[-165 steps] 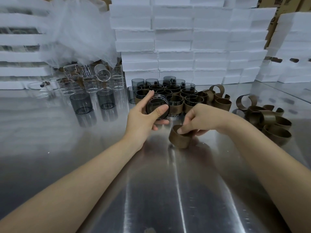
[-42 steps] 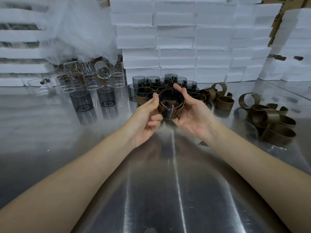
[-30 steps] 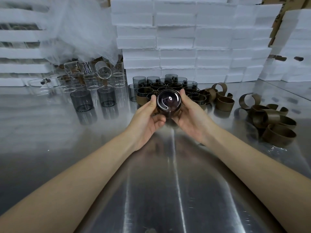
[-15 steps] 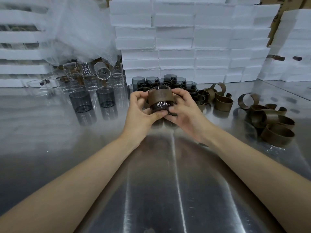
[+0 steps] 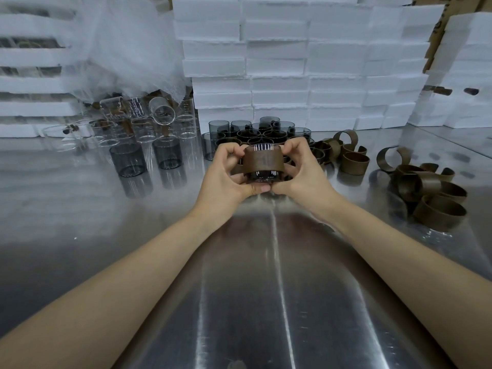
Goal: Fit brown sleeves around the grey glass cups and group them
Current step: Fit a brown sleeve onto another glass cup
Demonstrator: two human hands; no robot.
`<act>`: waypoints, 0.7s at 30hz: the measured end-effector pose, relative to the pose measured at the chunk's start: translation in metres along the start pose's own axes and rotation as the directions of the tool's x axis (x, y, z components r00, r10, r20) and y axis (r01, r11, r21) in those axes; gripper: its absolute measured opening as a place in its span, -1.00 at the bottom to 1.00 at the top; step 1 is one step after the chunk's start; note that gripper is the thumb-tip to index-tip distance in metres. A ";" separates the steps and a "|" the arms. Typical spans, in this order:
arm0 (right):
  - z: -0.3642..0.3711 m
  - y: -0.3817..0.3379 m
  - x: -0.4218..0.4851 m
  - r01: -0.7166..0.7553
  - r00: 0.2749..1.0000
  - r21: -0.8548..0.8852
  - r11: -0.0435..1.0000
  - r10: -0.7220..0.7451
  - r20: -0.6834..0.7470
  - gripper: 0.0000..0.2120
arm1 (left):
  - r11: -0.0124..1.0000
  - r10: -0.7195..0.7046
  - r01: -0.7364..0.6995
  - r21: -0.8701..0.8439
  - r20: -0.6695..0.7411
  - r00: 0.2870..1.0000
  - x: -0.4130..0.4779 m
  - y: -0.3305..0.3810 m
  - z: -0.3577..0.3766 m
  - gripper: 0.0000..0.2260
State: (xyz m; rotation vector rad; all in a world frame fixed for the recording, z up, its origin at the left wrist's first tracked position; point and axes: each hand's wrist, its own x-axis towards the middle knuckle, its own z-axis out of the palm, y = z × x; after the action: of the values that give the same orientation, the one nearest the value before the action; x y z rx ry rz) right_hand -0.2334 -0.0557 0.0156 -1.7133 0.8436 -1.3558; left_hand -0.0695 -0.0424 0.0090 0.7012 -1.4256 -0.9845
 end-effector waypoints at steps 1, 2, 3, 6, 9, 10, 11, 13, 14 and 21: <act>0.000 0.000 0.000 0.003 1.000 -0.004 1.000 -0.003 -0.001 -0.40 | 1.000 -0.001 0.001 0.003 0.001 1.000 0.000 0.000 0.000 -0.44; 0.000 0.000 0.000 0.008 1.000 -0.008 1.000 -0.008 -0.001 -0.40 | 1.000 -0.001 0.001 0.005 0.003 1.000 0.000 0.000 0.000 -0.44; 0.000 0.000 0.000 0.013 1.000 -0.009 1.000 -0.013 0.002 -0.40 | 1.000 -0.001 0.001 0.008 0.004 1.000 0.000 0.000 0.000 -0.44; 0.001 -0.001 -0.002 0.006 0.999 0.030 1.000 -0.008 0.051 -0.48 | 1.000 -0.006 0.006 0.019 -0.008 1.000 0.001 -0.003 0.001 -0.45; 0.007 -0.001 -0.006 -0.022 0.997 0.068 0.997 0.017 0.070 -0.55 | 0.997 0.001 -0.001 0.082 0.009 1.000 0.001 -0.005 -0.003 -0.46; 0.010 0.000 -0.007 -0.003 0.999 0.009 1.000 0.003 0.038 -0.53 | 0.990 0.016 -0.023 0.138 0.050 0.999 0.000 -0.005 -0.005 -0.47; 0.011 -0.001 -0.008 0.034 0.999 -0.084 0.996 -0.033 0.009 -0.52 | 0.976 0.035 -0.057 0.210 0.108 0.994 0.000 -0.005 -0.008 -0.48; 0.012 -0.002 -0.011 0.133 0.991 -0.284 0.950 -0.128 0.038 -0.57 | 0.906 0.076 -0.155 0.395 0.208 0.975 0.001 -0.005 -0.015 -0.54; 0.012 -0.004 -0.012 0.171 0.985 -0.369 0.914 -0.152 0.081 -0.63 | 0.832 0.103 -0.204 0.515 0.217 0.971 0.002 -0.006 -0.021 -0.58; 0.009 -0.006 -0.017 0.232 0.972 -0.674 0.701 -0.145 0.185 -0.71 | 0.403 0.001 0.292 0.867 -0.320 0.947 0.023 -0.019 -0.086 -0.52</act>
State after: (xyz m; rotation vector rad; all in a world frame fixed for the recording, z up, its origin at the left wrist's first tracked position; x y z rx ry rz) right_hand -0.2276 -0.0370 0.0118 -2.4961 1.2388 -1.1039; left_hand 0.0105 -0.0850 -0.0030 1.7445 -1.6079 -0.0791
